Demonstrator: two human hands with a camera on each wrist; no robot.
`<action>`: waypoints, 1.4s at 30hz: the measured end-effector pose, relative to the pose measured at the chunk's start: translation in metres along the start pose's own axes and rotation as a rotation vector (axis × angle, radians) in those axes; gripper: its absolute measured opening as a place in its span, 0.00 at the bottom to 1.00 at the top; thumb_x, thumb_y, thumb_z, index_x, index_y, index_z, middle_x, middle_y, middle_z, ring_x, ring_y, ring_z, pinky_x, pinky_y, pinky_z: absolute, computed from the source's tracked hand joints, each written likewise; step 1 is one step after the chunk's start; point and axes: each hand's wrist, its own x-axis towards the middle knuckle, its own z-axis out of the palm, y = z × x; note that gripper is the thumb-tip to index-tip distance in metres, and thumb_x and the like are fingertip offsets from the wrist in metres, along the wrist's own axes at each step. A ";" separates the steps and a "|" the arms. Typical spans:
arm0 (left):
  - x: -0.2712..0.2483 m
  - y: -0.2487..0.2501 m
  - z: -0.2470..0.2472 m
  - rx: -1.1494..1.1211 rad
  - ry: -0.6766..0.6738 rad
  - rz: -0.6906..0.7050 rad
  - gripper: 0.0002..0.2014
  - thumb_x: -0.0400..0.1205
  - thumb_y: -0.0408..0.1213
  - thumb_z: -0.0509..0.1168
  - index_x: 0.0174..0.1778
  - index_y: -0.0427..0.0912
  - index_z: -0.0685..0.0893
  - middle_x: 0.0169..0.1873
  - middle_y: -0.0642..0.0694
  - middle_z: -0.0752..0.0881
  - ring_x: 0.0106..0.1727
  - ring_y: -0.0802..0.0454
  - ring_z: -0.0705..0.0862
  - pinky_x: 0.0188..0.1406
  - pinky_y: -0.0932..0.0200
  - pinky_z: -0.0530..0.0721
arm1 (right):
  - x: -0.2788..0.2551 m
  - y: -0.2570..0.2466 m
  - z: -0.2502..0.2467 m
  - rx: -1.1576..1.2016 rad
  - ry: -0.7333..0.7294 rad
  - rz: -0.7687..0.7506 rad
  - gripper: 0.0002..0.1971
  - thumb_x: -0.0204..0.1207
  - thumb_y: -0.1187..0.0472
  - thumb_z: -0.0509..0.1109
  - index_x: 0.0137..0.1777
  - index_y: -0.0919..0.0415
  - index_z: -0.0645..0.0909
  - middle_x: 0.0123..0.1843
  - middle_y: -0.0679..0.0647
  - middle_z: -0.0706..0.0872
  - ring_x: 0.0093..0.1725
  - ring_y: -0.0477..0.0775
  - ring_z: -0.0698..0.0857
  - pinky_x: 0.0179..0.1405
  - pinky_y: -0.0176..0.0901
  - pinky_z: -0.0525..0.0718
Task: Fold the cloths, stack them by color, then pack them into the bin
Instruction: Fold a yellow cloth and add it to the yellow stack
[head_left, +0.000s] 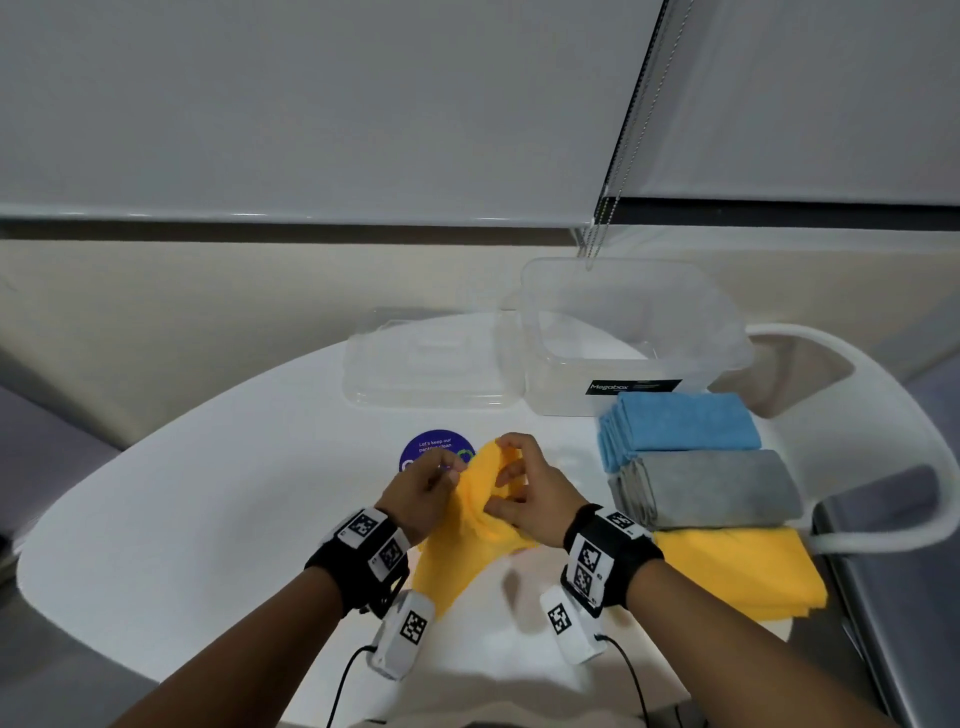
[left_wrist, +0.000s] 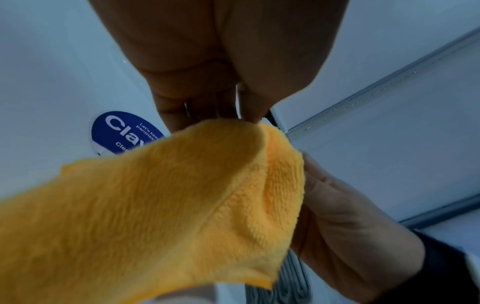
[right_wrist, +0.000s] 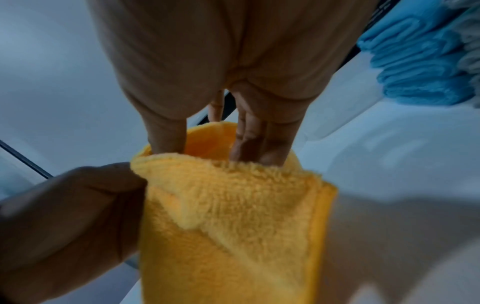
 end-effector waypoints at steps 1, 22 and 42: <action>-0.002 0.004 0.001 -0.018 -0.047 -0.002 0.08 0.80 0.56 0.60 0.39 0.60 0.80 0.34 0.59 0.83 0.42 0.57 0.80 0.47 0.54 0.78 | 0.000 -0.003 0.002 0.014 -0.008 -0.018 0.42 0.67 0.54 0.80 0.74 0.39 0.58 0.47 0.51 0.83 0.42 0.49 0.87 0.39 0.34 0.81; -0.002 0.044 -0.035 0.596 -0.110 0.032 0.20 0.76 0.40 0.73 0.65 0.50 0.82 0.57 0.48 0.86 0.60 0.46 0.82 0.55 0.58 0.78 | 0.020 -0.030 -0.036 -0.172 0.284 -0.176 0.05 0.74 0.57 0.77 0.44 0.56 0.86 0.39 0.46 0.83 0.36 0.39 0.78 0.36 0.21 0.70; -0.010 0.048 -0.020 -0.250 0.084 0.011 0.16 0.73 0.29 0.76 0.56 0.44 0.86 0.34 0.52 0.87 0.28 0.61 0.82 0.25 0.66 0.79 | -0.007 -0.043 -0.004 0.217 0.071 -0.039 0.10 0.70 0.64 0.81 0.48 0.56 0.85 0.42 0.51 0.84 0.34 0.50 0.85 0.36 0.37 0.85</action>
